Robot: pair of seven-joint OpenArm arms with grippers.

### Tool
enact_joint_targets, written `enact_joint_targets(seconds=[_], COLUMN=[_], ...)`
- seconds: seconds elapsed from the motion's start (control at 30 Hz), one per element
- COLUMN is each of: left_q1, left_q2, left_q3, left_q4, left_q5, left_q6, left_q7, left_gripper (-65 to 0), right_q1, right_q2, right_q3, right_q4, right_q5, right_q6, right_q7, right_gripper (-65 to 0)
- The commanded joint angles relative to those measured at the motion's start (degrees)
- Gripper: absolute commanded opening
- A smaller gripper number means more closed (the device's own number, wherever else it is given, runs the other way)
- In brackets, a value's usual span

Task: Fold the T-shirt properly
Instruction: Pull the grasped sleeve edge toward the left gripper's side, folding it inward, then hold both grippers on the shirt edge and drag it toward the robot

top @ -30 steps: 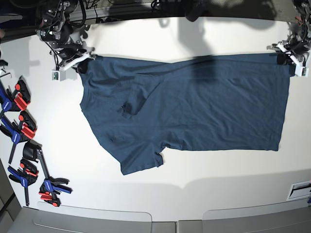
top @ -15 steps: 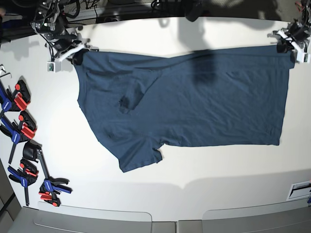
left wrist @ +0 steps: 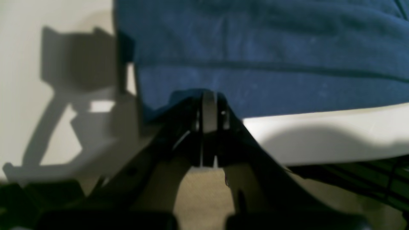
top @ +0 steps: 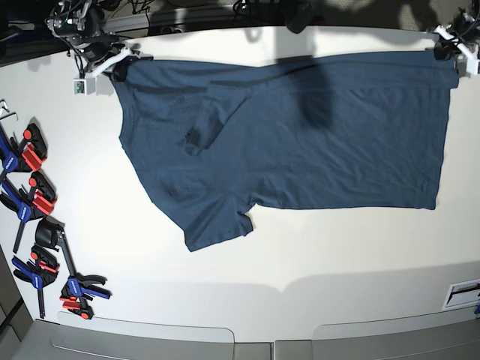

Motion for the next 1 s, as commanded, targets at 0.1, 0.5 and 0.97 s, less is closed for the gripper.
enact_joint_targets(seconds=[0.1, 0.5, 0.97], left_q1=[2.43, 2.56, -4.42], left_q2=[-0.81, -0.68, -0.68], left_q3=[-2.95, -3.04, 1.18], left_q4=[-0.09, 5.81, 6.14], left_q5=[-0.52, -0.68, 0.15], left_q6=[1.09, 1.07, 1.11], left_q7=[2.19, 1.16, -2.69], left_gripper=[-65.0, -65.0, -65.0], right_q1=[-2.58, -2.71, -2.54], right_q2=[0.31, 0.31, 0.31], right_q3=[0.15, 0.42, 0.42], right_q4=[1.07, 1.07, 1.07], right_q5=[-2.84, -2.8, -2.75], right_q6=[-0.87, -0.87, -0.87], right_q7=[-3.98, -5.4, -4.35], right_gripper=[-65.0, -65.0, -65.0])
